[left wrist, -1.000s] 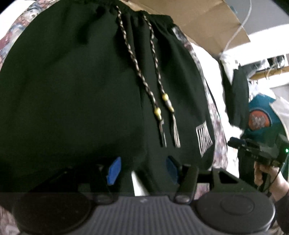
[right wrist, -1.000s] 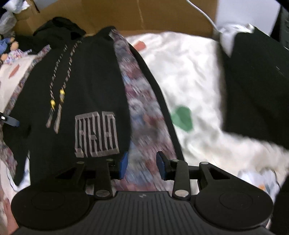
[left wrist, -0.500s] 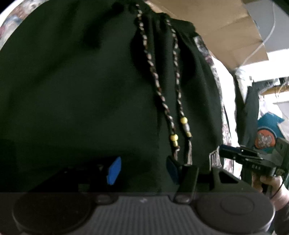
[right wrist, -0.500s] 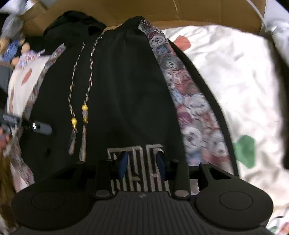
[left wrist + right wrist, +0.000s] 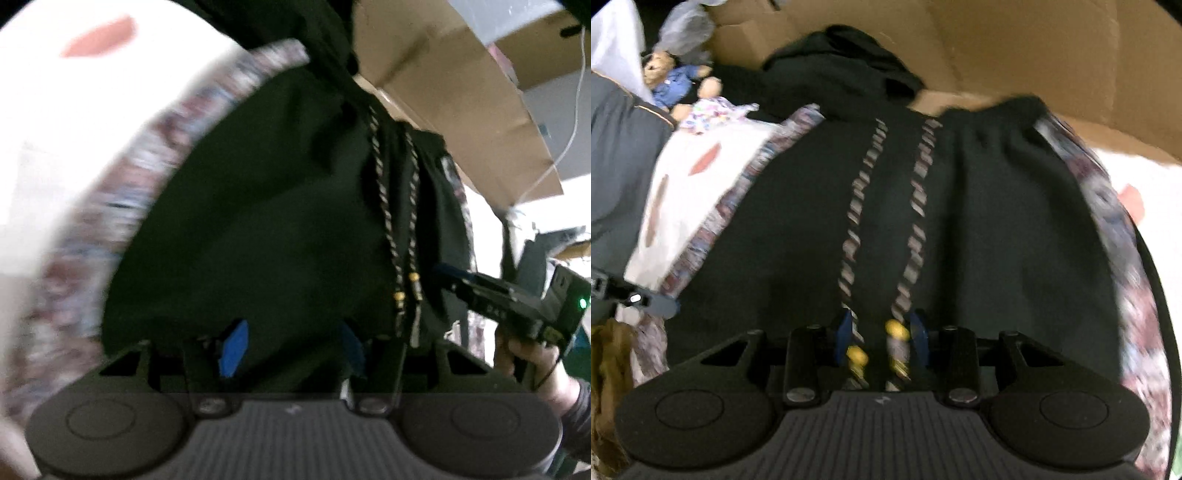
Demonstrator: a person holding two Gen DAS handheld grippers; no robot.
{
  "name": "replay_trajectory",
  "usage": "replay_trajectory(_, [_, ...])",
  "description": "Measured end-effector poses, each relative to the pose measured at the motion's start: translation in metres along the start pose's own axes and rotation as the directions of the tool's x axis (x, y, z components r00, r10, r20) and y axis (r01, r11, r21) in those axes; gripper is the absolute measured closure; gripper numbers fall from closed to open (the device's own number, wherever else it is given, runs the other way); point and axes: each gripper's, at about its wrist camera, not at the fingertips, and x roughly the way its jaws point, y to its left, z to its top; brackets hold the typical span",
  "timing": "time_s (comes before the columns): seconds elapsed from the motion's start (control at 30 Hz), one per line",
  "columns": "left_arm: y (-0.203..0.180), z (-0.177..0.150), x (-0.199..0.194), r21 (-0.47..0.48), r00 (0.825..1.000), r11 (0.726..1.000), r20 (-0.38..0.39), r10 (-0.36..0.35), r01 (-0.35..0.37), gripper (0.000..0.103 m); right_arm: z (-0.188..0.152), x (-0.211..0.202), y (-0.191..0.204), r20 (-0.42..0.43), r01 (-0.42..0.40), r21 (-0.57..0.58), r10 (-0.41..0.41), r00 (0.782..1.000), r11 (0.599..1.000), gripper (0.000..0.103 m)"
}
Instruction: Fold clothes
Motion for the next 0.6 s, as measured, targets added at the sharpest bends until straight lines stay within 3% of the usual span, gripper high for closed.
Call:
replay_trajectory(0.13, [0.032, -0.006, -0.019, -0.046, 0.999, 0.999, 0.044, 0.023, -0.021, 0.038, 0.011, 0.007, 0.018, -0.095, -0.027, 0.032, 0.030, 0.995, 0.999, 0.063])
replay_trajectory(0.23, [0.057, -0.012, -0.015, -0.021, 0.996, 1.000, 0.092, 0.001, 0.001, 0.039, 0.008, 0.005, 0.035, -0.097, -0.043, -0.050, 0.038, 0.995, 0.998, 0.063])
replay_trajectory(0.33, [0.079, -0.021, -0.013, -0.014, 0.993, 1.000, 0.117, 0.022, -0.021, 0.040, -0.003, 0.007, 0.048, -0.114, -0.023, -0.065, 0.016, 0.993, 0.998, 0.063])
replay_trajectory(0.43, [0.099, -0.026, -0.015, -0.031, 0.990, 0.999, 0.138, -0.007, 0.011, 0.040, -0.017, -0.003, 0.058, -0.148, -0.018, -0.055, 0.010, 0.989, 0.998, 0.063])
replay_trajectory(0.6, [0.126, -0.032, -0.020, 0.054, 0.987, 0.998, 0.155, 0.033, -0.041, 0.037, -0.039, -0.020, 0.083, -0.162, -0.030, -0.042, 0.023, 0.987, 0.999, 0.063])
